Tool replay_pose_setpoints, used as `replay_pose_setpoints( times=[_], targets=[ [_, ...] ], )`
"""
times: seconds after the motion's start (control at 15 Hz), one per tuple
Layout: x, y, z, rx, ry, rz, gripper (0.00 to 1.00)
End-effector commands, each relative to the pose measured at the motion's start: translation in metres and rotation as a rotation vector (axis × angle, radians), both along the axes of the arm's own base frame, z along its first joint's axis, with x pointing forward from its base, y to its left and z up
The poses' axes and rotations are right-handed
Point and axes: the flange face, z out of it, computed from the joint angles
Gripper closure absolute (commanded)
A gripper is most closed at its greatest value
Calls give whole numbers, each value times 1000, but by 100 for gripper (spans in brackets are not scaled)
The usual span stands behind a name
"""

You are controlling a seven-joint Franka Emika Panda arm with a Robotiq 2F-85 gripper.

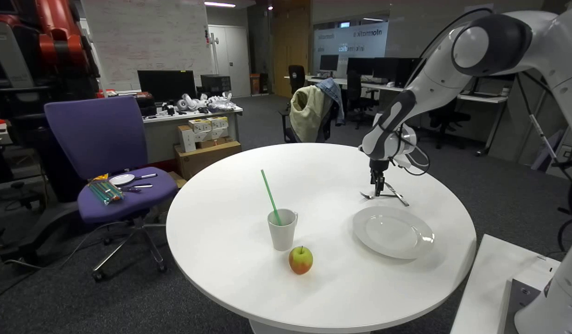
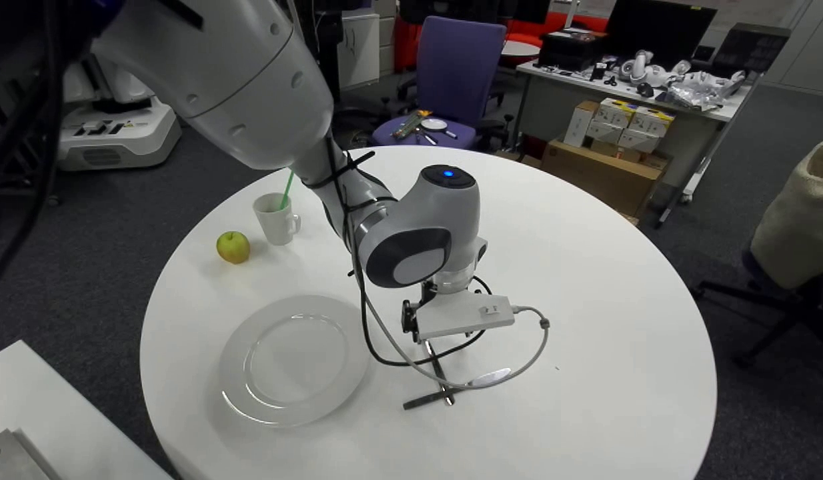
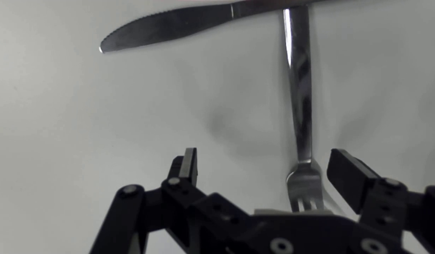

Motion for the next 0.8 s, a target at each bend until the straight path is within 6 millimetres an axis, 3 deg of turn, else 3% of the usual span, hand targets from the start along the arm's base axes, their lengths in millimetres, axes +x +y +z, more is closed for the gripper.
replay_pose_setpoints(
  times=[0.0, 0.07, 0.13, 0.2, 0.73],
  targets=[
    [-18, 11, 6, -29, 7, 12, 0],
    [-21, 11, 3, -38, 10, 15, 0],
    [-23, 11, 1, -39, 15, 18, 7],
    [-24, 11, 0, -46, 18, 21, 27],
    [-25, 13, 11, -42, 18, 4, 88]
  ],
)
